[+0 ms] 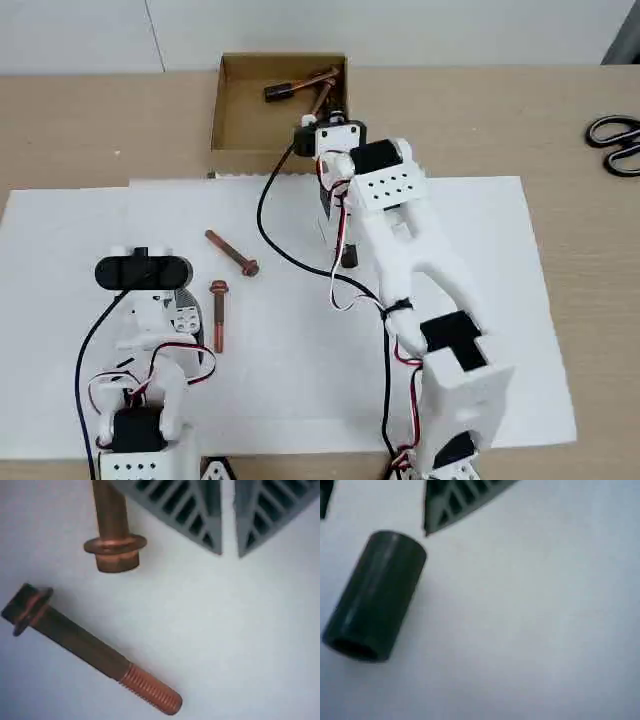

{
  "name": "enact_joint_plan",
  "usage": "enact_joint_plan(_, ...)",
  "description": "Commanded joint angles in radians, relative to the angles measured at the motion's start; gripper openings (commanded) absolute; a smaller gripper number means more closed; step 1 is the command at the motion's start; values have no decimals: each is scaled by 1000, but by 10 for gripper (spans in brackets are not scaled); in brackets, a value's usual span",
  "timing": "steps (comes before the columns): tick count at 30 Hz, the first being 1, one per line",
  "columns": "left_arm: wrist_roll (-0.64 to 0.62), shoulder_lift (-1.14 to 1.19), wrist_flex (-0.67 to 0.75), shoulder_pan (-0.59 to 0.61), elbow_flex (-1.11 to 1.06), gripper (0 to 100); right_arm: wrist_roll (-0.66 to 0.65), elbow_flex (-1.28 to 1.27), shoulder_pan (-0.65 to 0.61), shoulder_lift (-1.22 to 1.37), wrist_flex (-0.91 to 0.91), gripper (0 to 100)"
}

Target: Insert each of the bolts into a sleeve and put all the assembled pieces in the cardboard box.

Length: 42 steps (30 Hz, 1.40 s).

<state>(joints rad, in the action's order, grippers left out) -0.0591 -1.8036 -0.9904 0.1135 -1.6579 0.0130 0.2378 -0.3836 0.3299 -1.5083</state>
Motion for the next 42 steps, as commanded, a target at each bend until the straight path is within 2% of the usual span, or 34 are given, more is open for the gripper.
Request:
enact_joint_plan(1, 5, -6, 23, 0, 4, 6, 3, 44, -15, 16, 45, 129)
enact_joint_plan(20, 5, -6, 21, 0, 4, 6, 5, 43, -38, 185, 148, 128)
enact_joint_plan(25, 5, -6, 21, 0, 4, 6, 3, 44, -38, 257, 177, 19)
enact_joint_plan(31, 5, -6, 21, -2, 4, 6, 3, 54, -21, 260, 173, 6)
enact_joint_plan(39, 8, -6, 23, 0, 4, 6, -6, 230, 47, 36, 24, 2)
enact_joint_plan(42, 12, -6, 21, 0, 5, 7, -100, 239, 65, -64, -58, 2)
